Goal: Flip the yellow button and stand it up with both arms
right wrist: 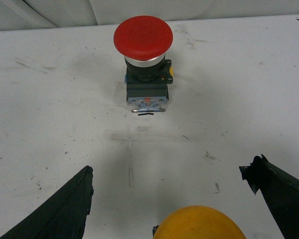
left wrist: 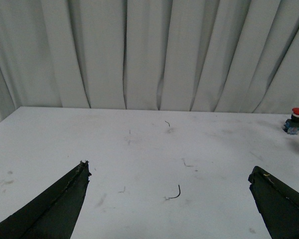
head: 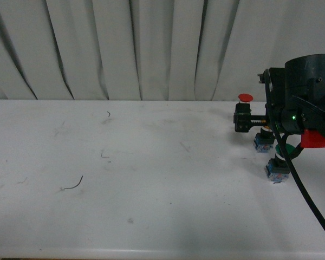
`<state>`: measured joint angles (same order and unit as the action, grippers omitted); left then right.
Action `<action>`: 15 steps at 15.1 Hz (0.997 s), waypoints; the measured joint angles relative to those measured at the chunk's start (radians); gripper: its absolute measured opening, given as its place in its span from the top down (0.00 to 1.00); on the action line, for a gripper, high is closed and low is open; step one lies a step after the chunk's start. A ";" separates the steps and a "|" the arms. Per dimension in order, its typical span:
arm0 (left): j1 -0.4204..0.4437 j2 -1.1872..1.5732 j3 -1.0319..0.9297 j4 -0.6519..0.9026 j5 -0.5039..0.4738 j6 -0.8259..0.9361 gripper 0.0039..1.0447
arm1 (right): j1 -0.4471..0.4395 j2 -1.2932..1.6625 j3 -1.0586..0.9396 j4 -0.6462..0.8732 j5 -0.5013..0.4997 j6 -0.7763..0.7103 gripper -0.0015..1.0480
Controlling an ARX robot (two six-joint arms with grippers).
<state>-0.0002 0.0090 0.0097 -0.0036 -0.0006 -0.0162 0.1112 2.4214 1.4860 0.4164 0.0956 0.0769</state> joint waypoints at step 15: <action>0.000 0.000 0.000 0.000 0.000 0.000 0.06 | -0.112 -0.745 -0.636 0.431 -0.105 -0.032 0.30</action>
<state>-0.0002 0.0090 0.0097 -0.0040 -0.0006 -0.0162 -0.0010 1.6764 0.8497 0.8478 -0.0093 0.0444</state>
